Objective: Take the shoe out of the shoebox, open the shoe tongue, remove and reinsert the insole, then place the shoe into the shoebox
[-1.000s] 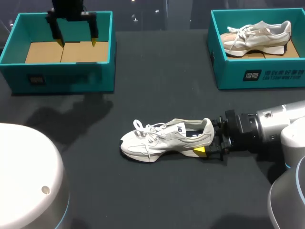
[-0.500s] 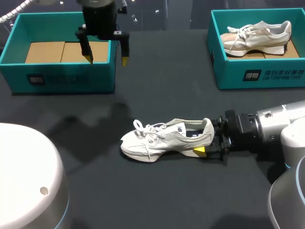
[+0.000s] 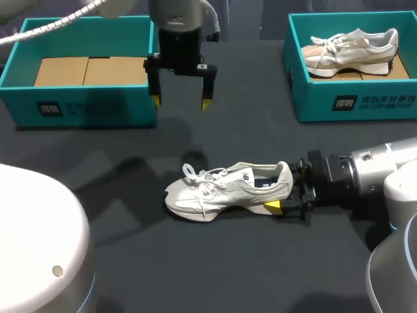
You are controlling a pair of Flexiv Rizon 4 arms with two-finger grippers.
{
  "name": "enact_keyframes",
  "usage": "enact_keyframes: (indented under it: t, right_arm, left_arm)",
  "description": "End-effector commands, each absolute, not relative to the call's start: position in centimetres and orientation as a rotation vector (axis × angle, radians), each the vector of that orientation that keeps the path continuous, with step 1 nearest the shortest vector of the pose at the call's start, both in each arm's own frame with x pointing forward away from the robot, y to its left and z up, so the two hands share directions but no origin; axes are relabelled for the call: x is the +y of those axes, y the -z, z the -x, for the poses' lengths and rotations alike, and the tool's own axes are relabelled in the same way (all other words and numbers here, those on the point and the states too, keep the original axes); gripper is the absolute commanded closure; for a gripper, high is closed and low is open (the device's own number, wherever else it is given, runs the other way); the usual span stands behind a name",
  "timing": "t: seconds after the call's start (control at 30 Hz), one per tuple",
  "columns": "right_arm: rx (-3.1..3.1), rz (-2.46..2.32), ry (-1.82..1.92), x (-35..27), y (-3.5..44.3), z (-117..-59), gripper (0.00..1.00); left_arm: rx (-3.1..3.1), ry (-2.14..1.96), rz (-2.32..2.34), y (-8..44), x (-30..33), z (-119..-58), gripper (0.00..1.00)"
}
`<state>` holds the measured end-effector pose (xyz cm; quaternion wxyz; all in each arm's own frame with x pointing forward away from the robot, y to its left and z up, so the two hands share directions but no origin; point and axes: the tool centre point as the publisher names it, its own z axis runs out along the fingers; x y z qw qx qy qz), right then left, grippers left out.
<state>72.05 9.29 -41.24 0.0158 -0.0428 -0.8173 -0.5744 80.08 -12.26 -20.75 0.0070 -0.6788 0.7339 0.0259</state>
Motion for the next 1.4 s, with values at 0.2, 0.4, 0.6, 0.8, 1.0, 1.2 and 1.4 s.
enact_keyframes:
  t: [0.2,0.4,0.6,0.8,1.0,1.2,1.4]
  right_arm:
    - [-2.546,0.136,1.784,9.4,41.2,-72.1,1.00]
    - [-2.546,0.136,1.784,9.4,41.2,-72.1,1.00]
    - [-2.546,0.136,1.784,9.4,41.2,-72.1,1.00]
    - [-2.546,0.136,1.784,9.4,41.2,-72.1,1.00]
    - [-2.546,0.136,1.784,9.4,41.2,-72.1,1.00]
    - [-2.546,0.136,1.784,9.4,41.2,-72.1,1.00]
    - [-2.546,0.136,1.784,9.4,41.2,-72.1,1.00]
  left_arm:
    - [2.291,-0.098,2.120,20.6,-12.6,-80.3,0.00]
    - [2.237,-0.074,2.266,20.6,-14.1,-78.2,0.00]
    - [2.276,-0.060,2.257,21.1,-16.6,-74.8,0.00]
    - [2.269,-0.076,2.226,22.8,-18.5,-72.6,0.00]
    - [2.263,-0.135,2.238,24.7,-20.7,-71.5,0.00]
    - [2.221,-0.188,2.245,26.8,-22.3,-71.1,0.00]
    - [2.179,-0.221,2.259,28.1,-23.2,-70.9,0.00]
